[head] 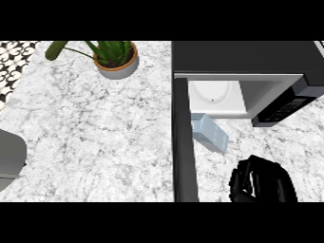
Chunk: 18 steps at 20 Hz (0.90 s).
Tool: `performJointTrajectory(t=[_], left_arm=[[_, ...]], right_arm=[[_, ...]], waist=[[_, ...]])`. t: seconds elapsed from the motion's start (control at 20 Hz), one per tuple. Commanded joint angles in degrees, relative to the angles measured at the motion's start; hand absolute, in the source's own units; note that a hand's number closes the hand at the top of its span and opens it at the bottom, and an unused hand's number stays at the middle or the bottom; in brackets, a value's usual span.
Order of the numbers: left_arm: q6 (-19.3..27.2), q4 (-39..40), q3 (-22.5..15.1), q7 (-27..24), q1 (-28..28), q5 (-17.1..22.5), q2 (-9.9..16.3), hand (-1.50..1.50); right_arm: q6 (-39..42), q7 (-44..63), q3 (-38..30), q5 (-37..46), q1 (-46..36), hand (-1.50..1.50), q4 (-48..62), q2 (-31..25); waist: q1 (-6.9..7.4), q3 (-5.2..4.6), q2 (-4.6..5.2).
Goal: Pick up the milk, place it into the microwave and close the microwave
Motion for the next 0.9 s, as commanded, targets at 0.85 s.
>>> performJointTrajectory(t=[0.85], left_arm=[[-4.2, 5.5, 6.1, 1.4, -5.4, 0.5, 0.5, -1.5]], right_arm=[[-19.9, 3.1, -11.0, 5.2, -35.5, 1.5, 35.2, 0.3]], waist=[[0.55, 0.05, 0.2]])
